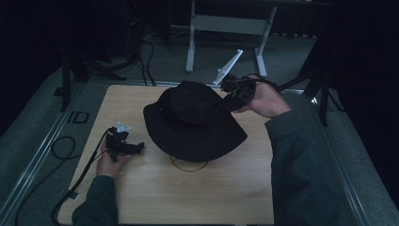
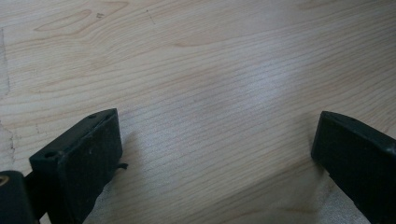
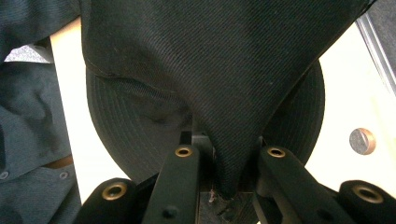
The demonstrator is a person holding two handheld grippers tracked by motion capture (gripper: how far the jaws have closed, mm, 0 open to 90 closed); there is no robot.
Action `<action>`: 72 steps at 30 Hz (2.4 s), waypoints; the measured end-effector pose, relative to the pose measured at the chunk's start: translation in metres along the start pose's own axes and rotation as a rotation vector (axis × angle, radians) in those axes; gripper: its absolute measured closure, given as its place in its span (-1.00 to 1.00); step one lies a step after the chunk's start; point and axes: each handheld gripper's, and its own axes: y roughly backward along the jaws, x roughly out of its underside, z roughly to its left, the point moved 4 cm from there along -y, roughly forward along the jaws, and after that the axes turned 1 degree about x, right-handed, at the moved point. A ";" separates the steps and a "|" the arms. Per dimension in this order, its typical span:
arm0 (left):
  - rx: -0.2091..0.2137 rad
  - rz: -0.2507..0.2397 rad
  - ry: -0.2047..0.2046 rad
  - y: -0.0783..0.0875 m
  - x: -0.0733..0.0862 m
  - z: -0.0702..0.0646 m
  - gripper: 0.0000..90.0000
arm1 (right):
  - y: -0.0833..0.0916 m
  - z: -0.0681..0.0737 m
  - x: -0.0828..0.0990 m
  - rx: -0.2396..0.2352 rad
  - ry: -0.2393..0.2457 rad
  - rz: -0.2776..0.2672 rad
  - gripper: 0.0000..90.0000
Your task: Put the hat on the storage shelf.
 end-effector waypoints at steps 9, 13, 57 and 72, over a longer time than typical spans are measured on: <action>0.000 0.000 0.000 0.000 0.000 0.000 -0.96 | -0.006 -0.001 -0.003 -0.003 -0.004 0.012 0.84; 0.000 0.000 0.000 0.000 0.000 0.000 -0.96 | -0.009 -0.002 -0.004 -0.003 -0.004 0.016 0.83; -0.001 -0.001 0.000 0.000 0.000 0.000 -0.96 | -0.031 -0.004 -0.009 0.033 -0.095 0.057 -0.13; -0.001 -0.002 0.000 0.000 0.000 0.000 -0.96 | -0.022 -0.003 -0.002 0.090 -0.116 0.059 -0.61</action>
